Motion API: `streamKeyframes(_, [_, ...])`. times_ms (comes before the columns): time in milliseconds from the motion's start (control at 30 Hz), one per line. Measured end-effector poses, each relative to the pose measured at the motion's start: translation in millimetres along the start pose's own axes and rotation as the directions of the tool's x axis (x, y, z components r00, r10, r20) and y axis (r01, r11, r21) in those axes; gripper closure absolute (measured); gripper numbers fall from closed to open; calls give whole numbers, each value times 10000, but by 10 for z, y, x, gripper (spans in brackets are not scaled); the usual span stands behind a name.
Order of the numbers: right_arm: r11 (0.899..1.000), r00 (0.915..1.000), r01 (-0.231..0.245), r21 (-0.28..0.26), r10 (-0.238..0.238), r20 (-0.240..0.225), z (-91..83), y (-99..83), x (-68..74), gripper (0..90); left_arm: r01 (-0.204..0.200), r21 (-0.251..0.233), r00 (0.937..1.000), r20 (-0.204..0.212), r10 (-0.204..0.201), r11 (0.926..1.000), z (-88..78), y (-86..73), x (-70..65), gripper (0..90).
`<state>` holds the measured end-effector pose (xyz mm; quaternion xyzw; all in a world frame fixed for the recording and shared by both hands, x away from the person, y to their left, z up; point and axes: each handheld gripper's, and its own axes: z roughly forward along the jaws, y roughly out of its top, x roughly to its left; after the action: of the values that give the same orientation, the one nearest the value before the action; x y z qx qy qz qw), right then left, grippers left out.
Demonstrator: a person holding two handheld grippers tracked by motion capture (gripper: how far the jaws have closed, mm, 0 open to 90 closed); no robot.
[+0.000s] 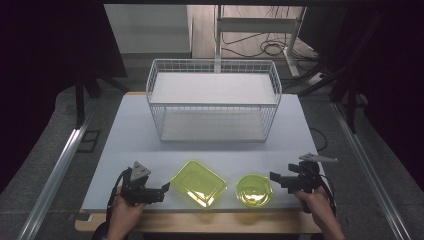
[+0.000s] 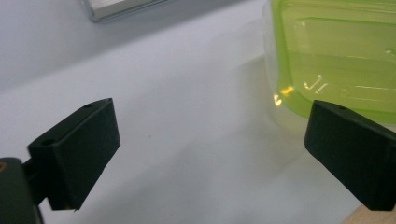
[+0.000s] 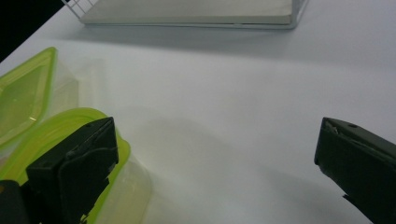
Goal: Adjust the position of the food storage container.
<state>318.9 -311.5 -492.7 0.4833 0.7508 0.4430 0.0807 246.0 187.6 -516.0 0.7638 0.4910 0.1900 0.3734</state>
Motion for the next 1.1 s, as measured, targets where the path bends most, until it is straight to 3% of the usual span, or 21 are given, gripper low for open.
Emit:
streamKeyframes(100, [10000,9996,68,39,-69,268,4,-8,-11,0,68,-34,10000,-18,-68,10000,0,-3,7,26])
streamKeyframes(300, [9995,9975,288,99,-294,648,-6,8,17,66,-319,-155,9995,40,320,9994,30,-16,-3,27])
streamKeyframes(500, [9993,9977,310,196,-322,589,-9,10,20,137,-415,-149,9989,227,419,9990,51,-29,22,27])
streamKeyframes(600, [9988,9979,375,308,-391,510,-17,18,33,208,-488,-107,9984,272,491,9988,61,-35,24,27])
streamKeyframes(733, [9938,9953,917,627,-933,240,-34,39,77,382,-591,-132,9979,274,594,9982,62,-35,19,27])
streamKeyframes(767, [9881,9910,1323,790,-1335,96,-44,51,120,486,-617,-134,9977,271,621,9980,62,-35,18,27])
streamKeyframes(867, [9807,9837,1791,790,-1798,27,-64,69,186,555,-657,-150,9975,262,661,9977,63,-35,16,27])
streamKeyframes(933, [9675,9696,2446,645,-2443,-131,-110,106,305,662,-671,-149,9974,266,675,9976,64,-35,15,27])
streamKeyframes(967, [9675,9696,2446,645,-2443,-131,-110,106,305,662,-684,-144,9973,269,688,9976,65,-36,14,27])
streamKeyframes(1000, [9598,9614,2751,563,-2747,-162,-131,124,376,733,-701,-122,9972,252,704,9975,66,-36,11,27])
streamKeyframes(1100, [9558,9568,2901,467,-2886,-359,-143,135,448,796,-708,-144,9971,265,711,9974,69,-36,7,27])
